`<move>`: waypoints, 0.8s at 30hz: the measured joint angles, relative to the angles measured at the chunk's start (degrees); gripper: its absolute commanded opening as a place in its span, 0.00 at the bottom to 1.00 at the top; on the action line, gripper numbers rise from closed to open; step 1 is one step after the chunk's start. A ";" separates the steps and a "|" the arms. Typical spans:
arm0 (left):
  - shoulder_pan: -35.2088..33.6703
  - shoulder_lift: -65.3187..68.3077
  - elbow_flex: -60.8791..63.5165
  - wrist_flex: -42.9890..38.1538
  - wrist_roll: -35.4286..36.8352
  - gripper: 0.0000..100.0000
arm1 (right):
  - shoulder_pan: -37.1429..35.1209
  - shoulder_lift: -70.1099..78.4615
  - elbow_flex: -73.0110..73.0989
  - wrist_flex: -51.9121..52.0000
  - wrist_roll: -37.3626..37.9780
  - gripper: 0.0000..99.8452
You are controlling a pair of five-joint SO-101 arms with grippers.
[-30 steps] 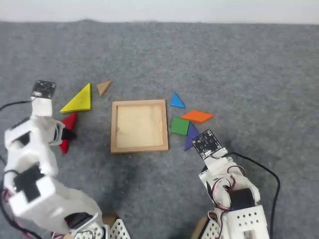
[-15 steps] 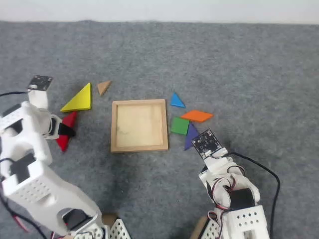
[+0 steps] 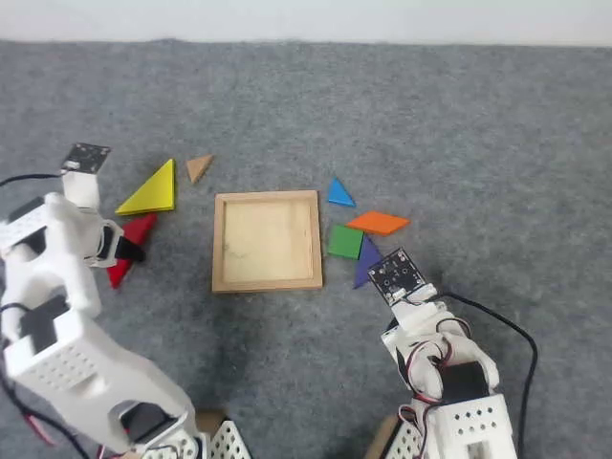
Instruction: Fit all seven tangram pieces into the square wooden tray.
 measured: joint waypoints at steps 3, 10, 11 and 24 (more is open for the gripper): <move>0.00 0.79 -1.93 0.44 -1.05 0.25 | 0.00 0.00 0.00 0.00 0.00 0.01; 0.88 4.31 -9.41 3.87 -3.52 0.34 | 0.00 0.00 0.00 0.00 0.00 0.01; 1.41 4.57 -9.93 3.96 -4.66 0.34 | 0.00 0.00 0.00 0.00 0.00 0.01; 2.64 10.55 -15.30 4.04 -8.62 0.34 | 0.00 0.00 0.00 0.00 0.00 0.01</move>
